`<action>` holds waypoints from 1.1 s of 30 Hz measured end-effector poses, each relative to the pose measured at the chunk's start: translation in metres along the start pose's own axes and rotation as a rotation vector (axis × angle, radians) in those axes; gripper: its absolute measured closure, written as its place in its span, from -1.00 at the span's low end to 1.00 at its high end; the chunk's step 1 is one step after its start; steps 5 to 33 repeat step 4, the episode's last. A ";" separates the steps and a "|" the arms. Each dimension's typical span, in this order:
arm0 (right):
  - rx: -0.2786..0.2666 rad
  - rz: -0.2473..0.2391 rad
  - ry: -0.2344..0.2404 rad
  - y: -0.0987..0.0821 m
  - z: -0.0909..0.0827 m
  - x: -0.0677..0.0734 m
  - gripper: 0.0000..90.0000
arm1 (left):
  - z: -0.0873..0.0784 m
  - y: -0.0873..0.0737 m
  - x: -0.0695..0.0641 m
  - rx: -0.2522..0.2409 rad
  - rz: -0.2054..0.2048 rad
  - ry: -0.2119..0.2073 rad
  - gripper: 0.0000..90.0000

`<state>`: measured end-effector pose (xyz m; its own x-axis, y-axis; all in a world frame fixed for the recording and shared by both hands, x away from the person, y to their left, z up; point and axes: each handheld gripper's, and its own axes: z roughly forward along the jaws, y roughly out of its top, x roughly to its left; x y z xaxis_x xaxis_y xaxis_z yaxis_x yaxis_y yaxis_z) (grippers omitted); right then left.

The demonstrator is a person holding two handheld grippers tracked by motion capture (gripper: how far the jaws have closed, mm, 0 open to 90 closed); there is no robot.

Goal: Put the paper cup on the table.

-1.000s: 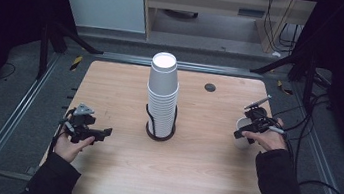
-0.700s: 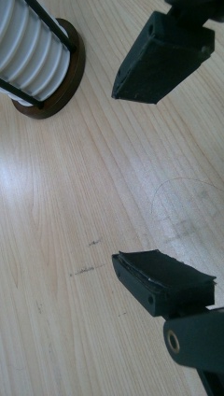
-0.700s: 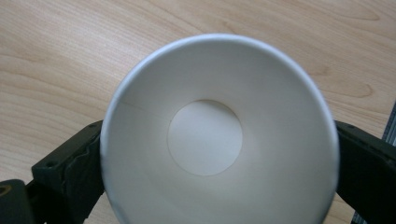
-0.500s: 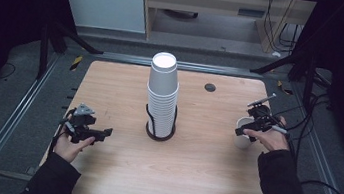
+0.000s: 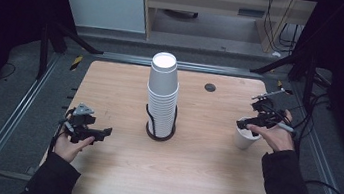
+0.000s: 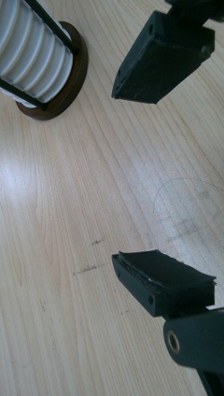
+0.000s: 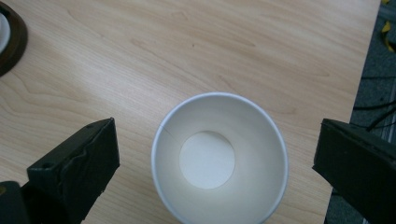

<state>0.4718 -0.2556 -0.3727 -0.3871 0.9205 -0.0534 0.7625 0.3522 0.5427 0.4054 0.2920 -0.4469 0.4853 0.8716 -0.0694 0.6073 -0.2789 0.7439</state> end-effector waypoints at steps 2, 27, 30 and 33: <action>-0.032 -0.003 0.001 -0.002 -0.006 0.001 -0.99 | -0.001 0.000 0.000 -0.003 0.001 0.001 -0.63; -0.057 -0.004 0.002 -0.005 -0.012 0.002 -0.97 | -0.002 0.001 0.000 -0.005 0.002 0.003 -0.63; -0.057 -0.004 0.002 -0.005 -0.012 0.002 -0.97 | -0.002 0.001 0.000 -0.005 0.002 0.003 -0.63; -0.057 -0.004 0.002 -0.005 -0.012 0.002 -0.97 | -0.002 0.001 0.000 -0.005 0.002 0.003 -0.63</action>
